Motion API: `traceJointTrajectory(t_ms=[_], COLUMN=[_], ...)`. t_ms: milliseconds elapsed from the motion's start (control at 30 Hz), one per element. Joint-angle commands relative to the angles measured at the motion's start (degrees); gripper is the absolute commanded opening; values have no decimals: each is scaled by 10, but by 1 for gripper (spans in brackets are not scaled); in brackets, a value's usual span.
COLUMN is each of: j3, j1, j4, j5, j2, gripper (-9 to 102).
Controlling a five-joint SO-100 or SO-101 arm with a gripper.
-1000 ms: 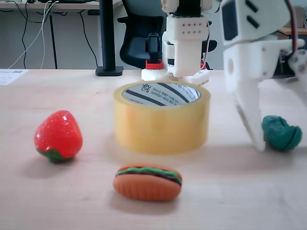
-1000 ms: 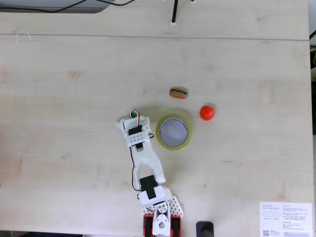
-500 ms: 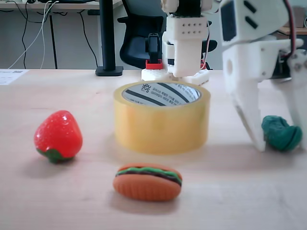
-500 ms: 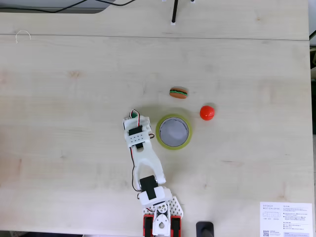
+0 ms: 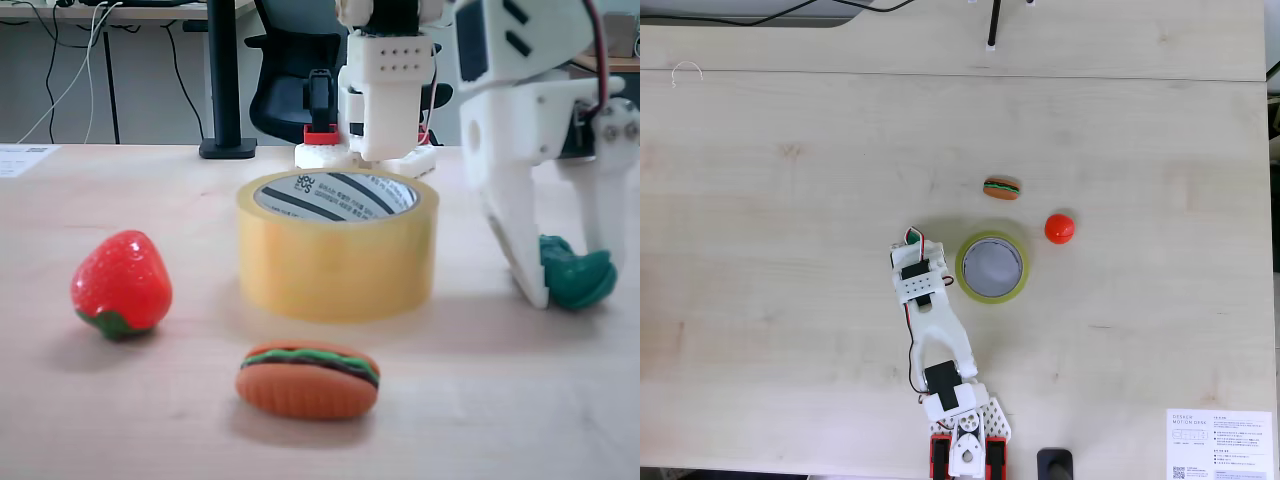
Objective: Grasp a cucumber and put it in the hole.
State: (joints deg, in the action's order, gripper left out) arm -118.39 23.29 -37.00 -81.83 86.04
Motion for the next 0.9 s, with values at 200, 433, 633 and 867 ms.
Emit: traceJointTrajectory(t_ms=[200, 433, 633, 867], j3=[-1, 1, 1, 2], j1=[-4, -4, -4, -4], j4=[-51, -83, -104, -149], j5=[-1, -1, -1, 0], j2=[86, 137, 171, 223], gripper=[7, 5, 3, 0])
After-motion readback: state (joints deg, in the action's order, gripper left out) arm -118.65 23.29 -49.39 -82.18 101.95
